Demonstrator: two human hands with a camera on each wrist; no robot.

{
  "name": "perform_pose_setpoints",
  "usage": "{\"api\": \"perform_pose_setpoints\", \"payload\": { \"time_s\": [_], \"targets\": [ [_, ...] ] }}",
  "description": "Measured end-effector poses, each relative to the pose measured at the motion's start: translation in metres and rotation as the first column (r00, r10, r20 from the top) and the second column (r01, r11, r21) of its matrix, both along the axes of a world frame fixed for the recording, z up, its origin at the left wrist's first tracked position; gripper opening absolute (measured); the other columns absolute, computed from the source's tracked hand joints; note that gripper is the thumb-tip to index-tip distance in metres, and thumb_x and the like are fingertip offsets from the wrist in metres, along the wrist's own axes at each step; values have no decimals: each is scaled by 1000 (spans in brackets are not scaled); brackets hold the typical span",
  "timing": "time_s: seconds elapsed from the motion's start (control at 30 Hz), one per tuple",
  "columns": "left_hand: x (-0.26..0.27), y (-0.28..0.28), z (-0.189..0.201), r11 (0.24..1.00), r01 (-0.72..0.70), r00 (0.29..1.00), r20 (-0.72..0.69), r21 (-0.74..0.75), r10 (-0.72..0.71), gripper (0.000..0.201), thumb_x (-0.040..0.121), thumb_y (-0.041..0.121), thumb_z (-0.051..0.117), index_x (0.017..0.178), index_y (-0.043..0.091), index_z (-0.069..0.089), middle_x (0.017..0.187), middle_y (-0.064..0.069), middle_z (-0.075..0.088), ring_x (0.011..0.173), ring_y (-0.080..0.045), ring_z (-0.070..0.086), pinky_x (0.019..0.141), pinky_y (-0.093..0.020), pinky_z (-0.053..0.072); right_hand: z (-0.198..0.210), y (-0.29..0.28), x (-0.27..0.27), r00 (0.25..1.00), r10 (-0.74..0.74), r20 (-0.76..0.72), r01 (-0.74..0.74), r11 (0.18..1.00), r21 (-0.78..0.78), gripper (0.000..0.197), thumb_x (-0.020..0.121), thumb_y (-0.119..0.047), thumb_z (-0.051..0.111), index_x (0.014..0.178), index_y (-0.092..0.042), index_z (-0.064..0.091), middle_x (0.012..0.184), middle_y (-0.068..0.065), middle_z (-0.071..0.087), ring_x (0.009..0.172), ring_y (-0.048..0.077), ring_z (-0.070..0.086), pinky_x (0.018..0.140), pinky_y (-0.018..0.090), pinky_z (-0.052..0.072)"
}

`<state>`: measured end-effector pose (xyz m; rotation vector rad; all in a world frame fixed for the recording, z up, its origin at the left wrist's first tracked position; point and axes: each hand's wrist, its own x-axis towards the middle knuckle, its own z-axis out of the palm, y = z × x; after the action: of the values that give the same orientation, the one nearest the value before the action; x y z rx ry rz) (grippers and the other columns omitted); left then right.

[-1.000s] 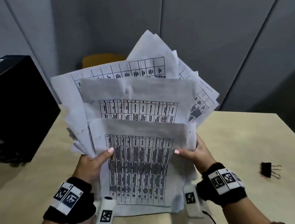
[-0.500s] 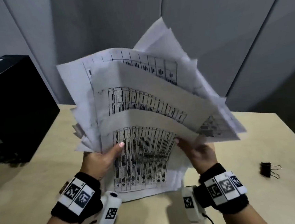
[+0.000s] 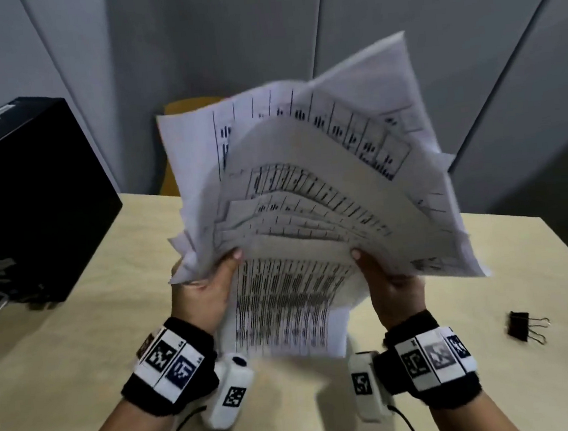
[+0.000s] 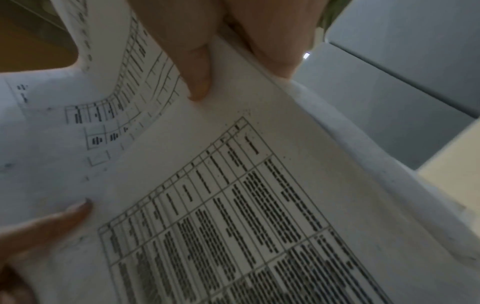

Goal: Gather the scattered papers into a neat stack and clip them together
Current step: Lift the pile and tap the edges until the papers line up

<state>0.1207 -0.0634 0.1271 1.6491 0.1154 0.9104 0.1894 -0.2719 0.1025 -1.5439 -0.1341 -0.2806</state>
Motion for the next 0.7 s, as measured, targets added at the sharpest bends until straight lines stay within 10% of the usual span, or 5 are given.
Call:
{"api": "perform_pose_setpoints", "payload": {
  "time_s": [0.07, 0.2, 0.4, 0.53, 0.7],
  "targets": [
    [1, 0, 7, 994, -58, 996, 76, 90, 51, 67, 78, -7, 64, 96, 57, 63, 92, 53, 55, 99, 29, 48, 88, 4, 33, 10, -2, -7, 997, -9, 76, 10, 1000, -15, 28, 70, -32, 73, 96, -33, 62, 97, -37, 60, 90, -29, 51, 83, -2, 38],
    [-5, 0, 1, 988, -92, 994, 77, 127, 83, 15, 77, 39, 67, 92, 44, 64, 90, 33, 66, 93, 18, 56, 84, -8, 45, 12, -2, -14, 999, 53, -1, -53, 999, -13, 22, 63, -52, 77, 80, -44, 65, 99, -27, 63, 88, -25, 53, 78, -6, 38],
    [-12, 8, -39, 977, 21, 900, -422, -210, -110, 13, 71, 7, 76, 67, 16, 67, 50, 19, 65, 59, -1, 64, 53, -3, 45, -30, -2, -10, 906, 260, -335, -309, 946, -101, 29, 64, -19, 82, 86, -26, 64, 63, -32, 66, 70, -15, 62, 90, 27, 49],
    [-9, 12, -41, 978, -51, 910, -413, -201, -37, 42, 78, 6, 69, 45, 14, 45, 29, 10, 48, 30, 2, 44, 38, -7, 35, -39, -1, 1, 931, 210, -298, -231, 972, -38, 29, 77, -2, 71, 104, -6, 63, 87, -5, 72, 67, -15, 61, 81, 16, 51],
    [-17, 16, -48, 965, 54, 913, -379, -257, -153, 21, 65, 13, 81, 78, 16, 65, 65, 16, 72, 71, -7, 68, 69, -15, 55, -35, -6, 0, 910, 271, -314, -335, 927, -170, 32, 58, -40, 84, 78, -17, 73, 75, -6, 74, 76, 4, 68, 79, 21, 53]
  ]
}}
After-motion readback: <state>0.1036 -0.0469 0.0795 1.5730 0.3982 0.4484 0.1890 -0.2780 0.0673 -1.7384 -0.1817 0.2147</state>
